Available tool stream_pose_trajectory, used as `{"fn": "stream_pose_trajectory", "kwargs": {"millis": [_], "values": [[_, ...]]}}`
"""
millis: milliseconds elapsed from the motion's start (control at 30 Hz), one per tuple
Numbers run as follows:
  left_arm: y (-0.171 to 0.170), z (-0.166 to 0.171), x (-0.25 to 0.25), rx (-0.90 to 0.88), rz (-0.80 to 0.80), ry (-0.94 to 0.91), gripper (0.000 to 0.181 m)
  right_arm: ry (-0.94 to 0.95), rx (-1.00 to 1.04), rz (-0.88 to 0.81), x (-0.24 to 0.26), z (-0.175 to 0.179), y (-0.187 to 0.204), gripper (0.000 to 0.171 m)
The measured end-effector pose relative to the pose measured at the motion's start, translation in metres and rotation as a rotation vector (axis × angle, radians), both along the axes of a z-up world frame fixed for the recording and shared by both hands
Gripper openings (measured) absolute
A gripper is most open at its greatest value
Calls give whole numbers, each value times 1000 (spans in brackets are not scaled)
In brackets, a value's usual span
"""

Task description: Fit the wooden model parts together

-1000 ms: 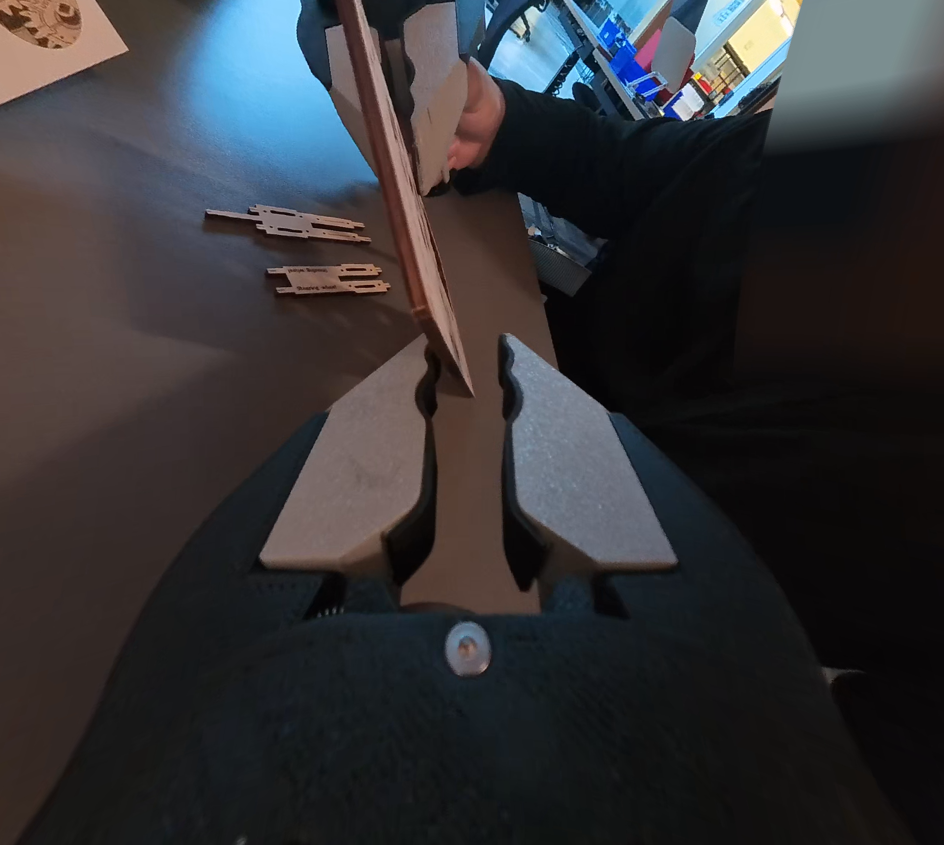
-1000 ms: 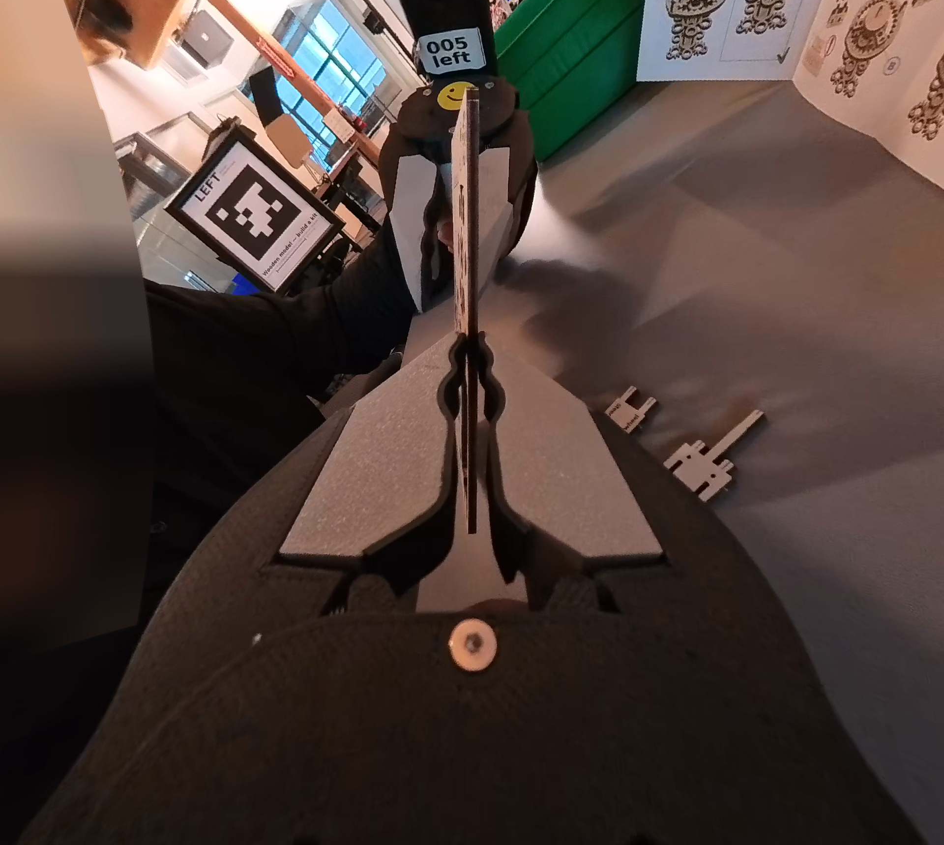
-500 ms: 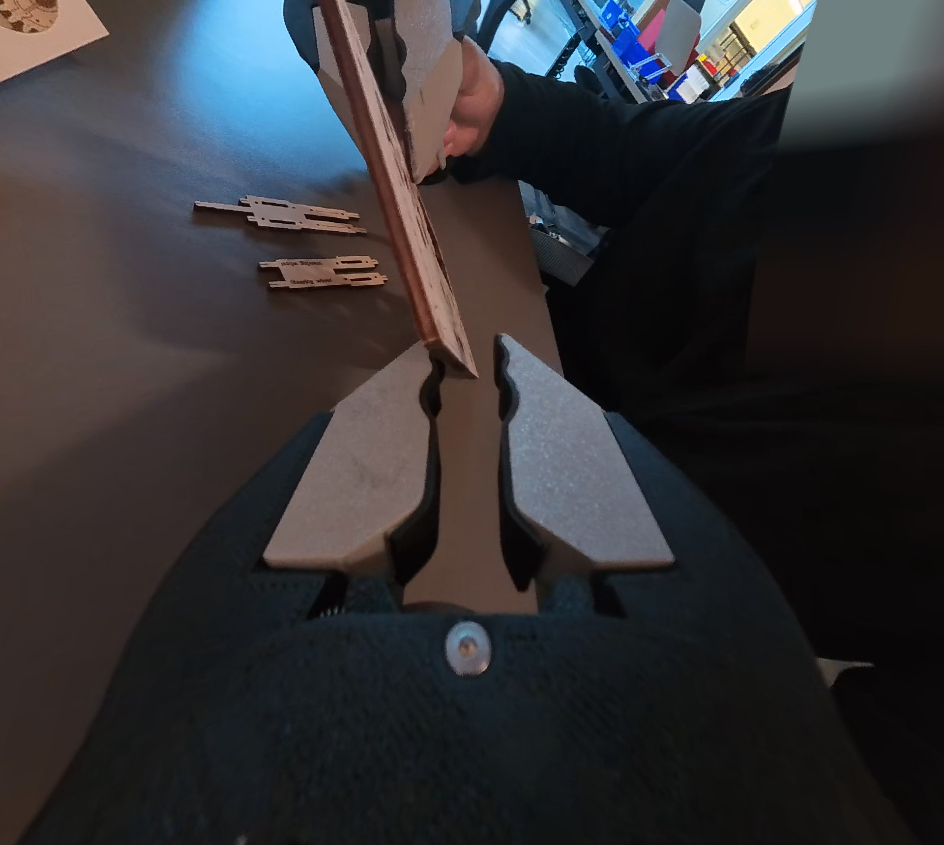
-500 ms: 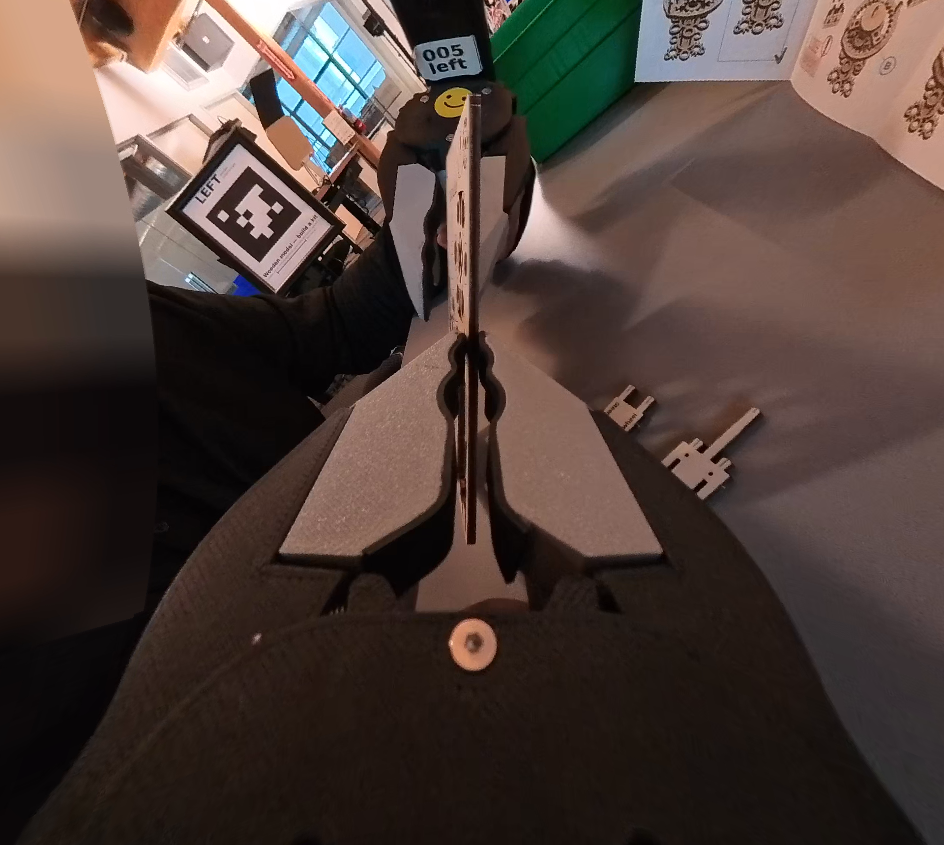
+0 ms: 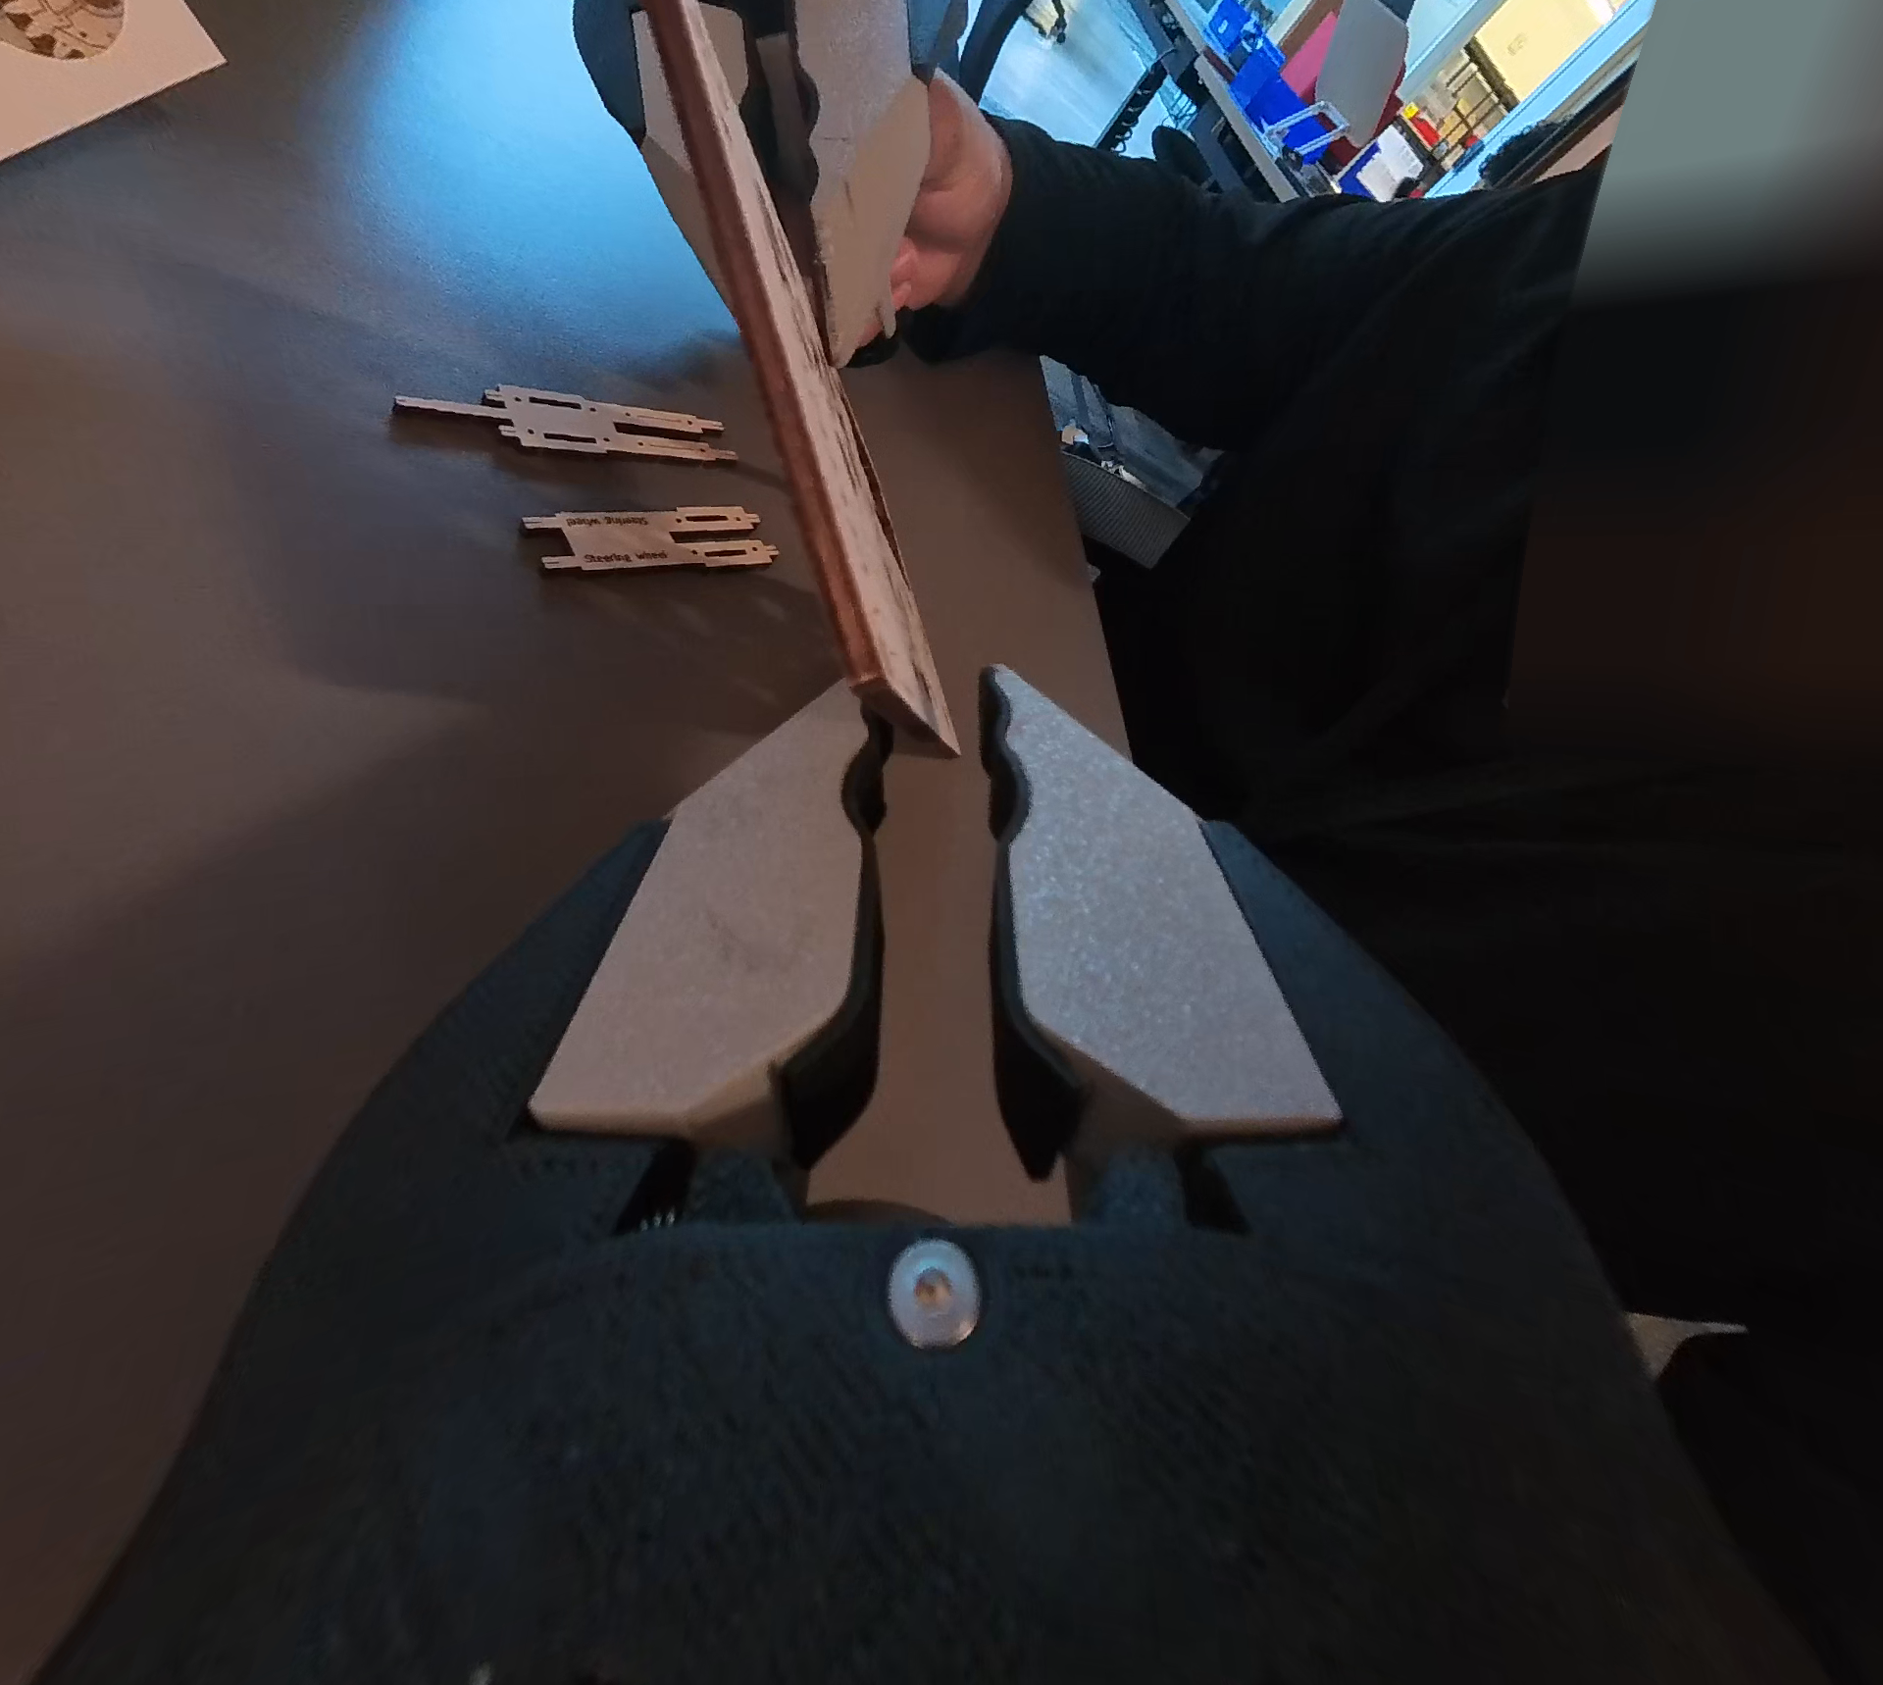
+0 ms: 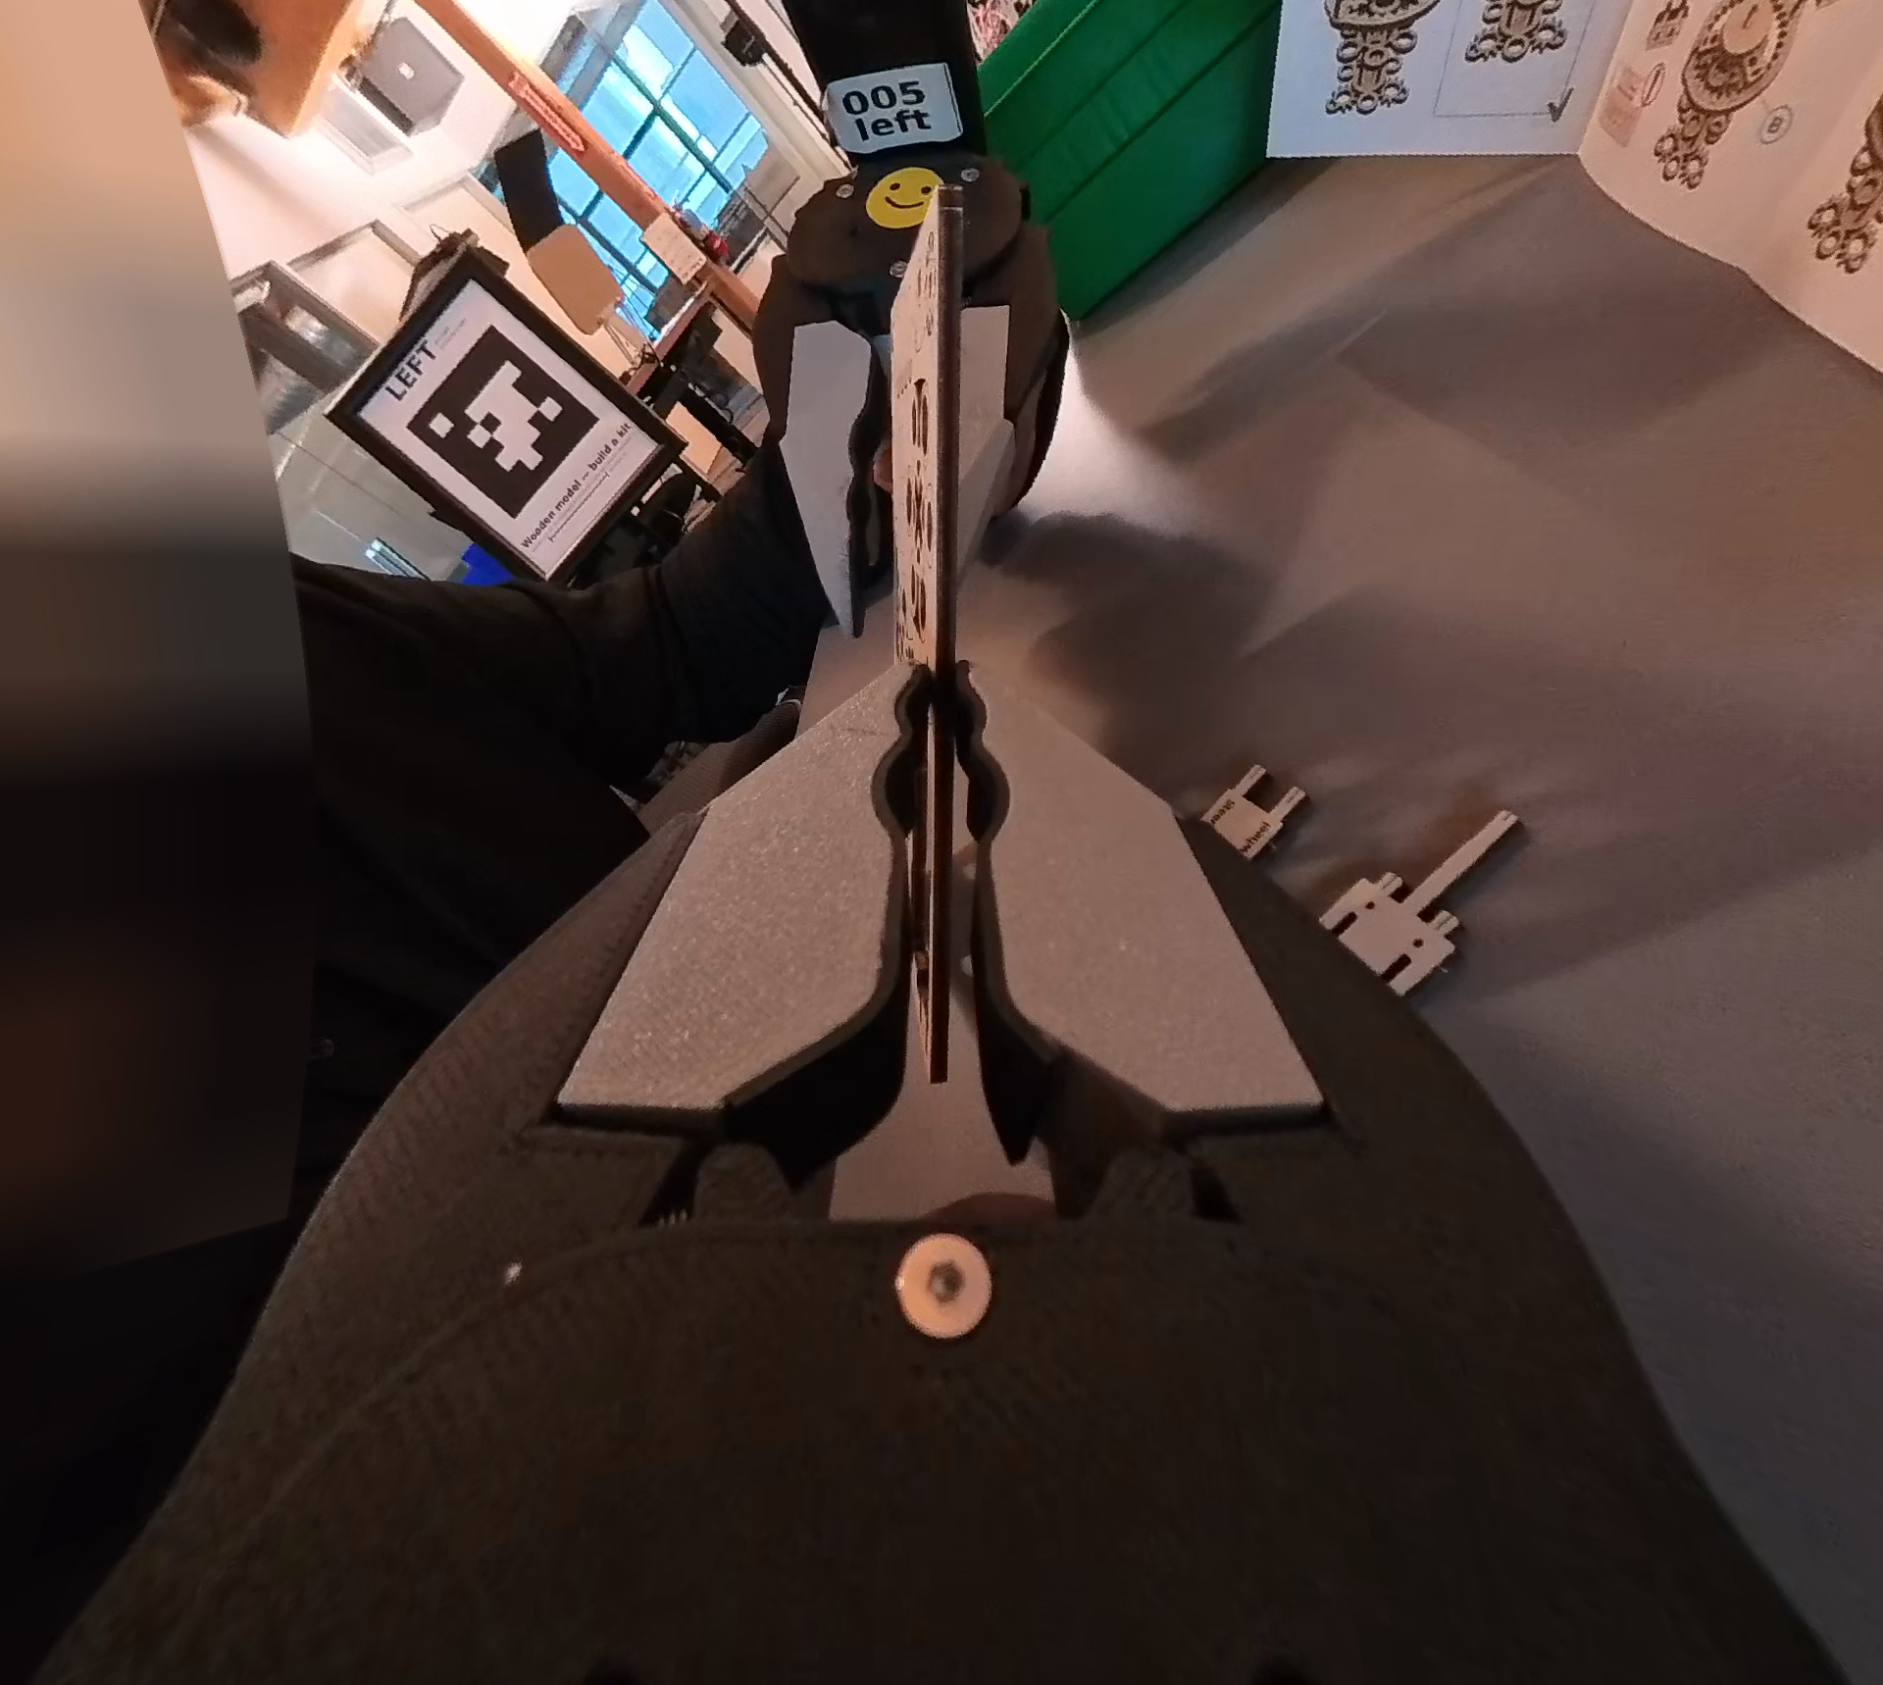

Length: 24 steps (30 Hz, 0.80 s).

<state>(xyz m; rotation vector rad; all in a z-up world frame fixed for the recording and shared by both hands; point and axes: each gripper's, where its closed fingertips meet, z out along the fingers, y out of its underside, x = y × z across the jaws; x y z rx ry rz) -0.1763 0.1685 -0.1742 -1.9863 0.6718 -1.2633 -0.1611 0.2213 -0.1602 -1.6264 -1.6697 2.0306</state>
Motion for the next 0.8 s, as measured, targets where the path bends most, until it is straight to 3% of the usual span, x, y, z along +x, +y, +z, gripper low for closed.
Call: {"fn": "stream_pose_trajectory", "kwargs": {"millis": [800], "values": [[8, 0, -2, 15, 40, -5, 4, 6, -17, -7, 0, 3, 2, 0]]}}
